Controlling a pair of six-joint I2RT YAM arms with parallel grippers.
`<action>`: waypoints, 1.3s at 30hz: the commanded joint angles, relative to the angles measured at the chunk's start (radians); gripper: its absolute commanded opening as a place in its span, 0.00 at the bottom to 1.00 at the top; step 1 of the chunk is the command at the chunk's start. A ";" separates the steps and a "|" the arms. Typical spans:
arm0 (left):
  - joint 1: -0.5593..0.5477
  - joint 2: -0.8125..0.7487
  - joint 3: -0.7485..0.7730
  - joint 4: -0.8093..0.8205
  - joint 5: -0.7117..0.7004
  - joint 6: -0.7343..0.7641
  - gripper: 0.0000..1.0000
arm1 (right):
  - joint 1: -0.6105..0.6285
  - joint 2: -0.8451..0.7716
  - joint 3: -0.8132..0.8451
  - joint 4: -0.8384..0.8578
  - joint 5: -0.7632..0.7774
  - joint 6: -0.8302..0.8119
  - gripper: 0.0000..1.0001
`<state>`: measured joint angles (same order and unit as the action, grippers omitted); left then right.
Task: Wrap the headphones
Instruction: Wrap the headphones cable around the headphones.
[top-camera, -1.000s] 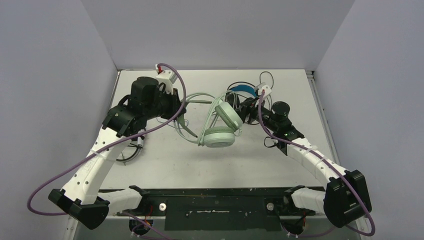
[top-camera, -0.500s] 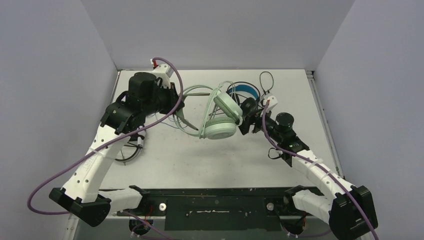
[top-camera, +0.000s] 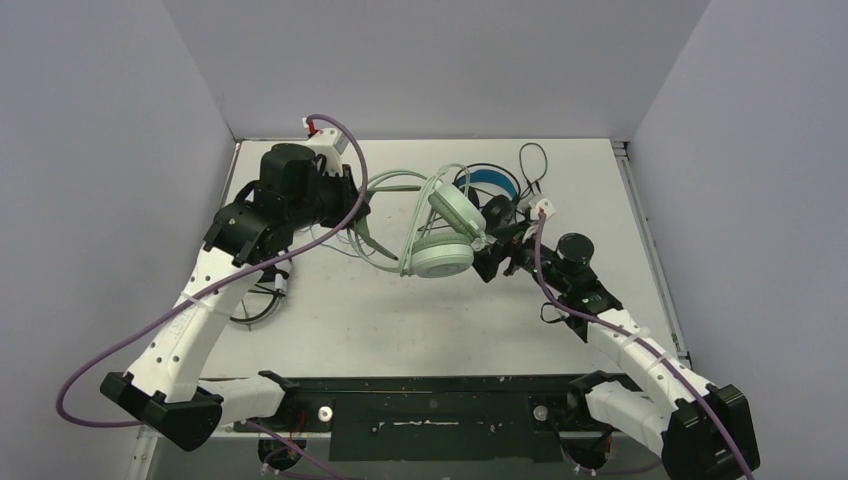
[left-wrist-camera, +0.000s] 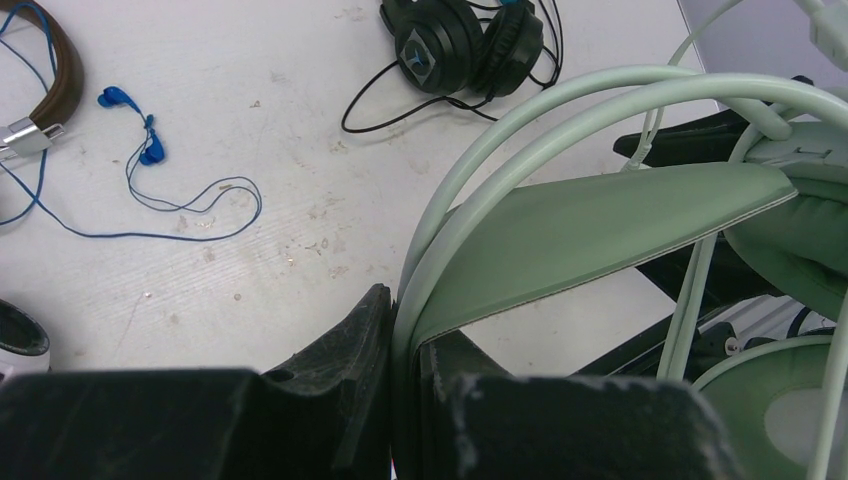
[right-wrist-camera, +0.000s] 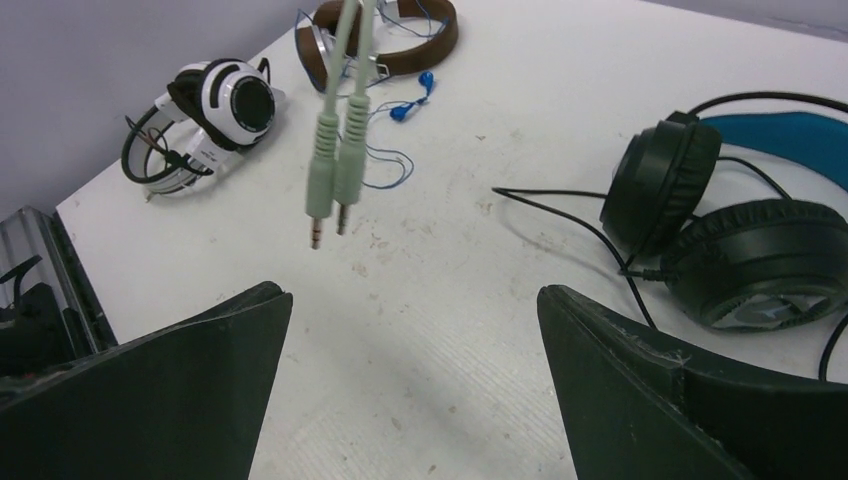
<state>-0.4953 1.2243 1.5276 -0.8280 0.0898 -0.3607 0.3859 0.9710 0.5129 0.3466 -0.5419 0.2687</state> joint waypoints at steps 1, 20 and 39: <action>0.005 -0.020 0.063 0.083 0.032 -0.055 0.00 | -0.004 0.004 0.096 0.064 -0.076 0.012 0.99; 0.006 -0.020 0.068 0.084 0.051 -0.058 0.00 | -0.007 0.183 0.215 0.180 -0.096 0.108 0.69; 0.014 -0.012 -0.005 0.168 0.066 -0.134 0.00 | 0.016 0.260 0.116 0.391 -0.163 0.241 0.00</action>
<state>-0.4942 1.2259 1.5265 -0.8192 0.1097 -0.3851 0.3882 1.2198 0.6701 0.5903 -0.6823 0.4557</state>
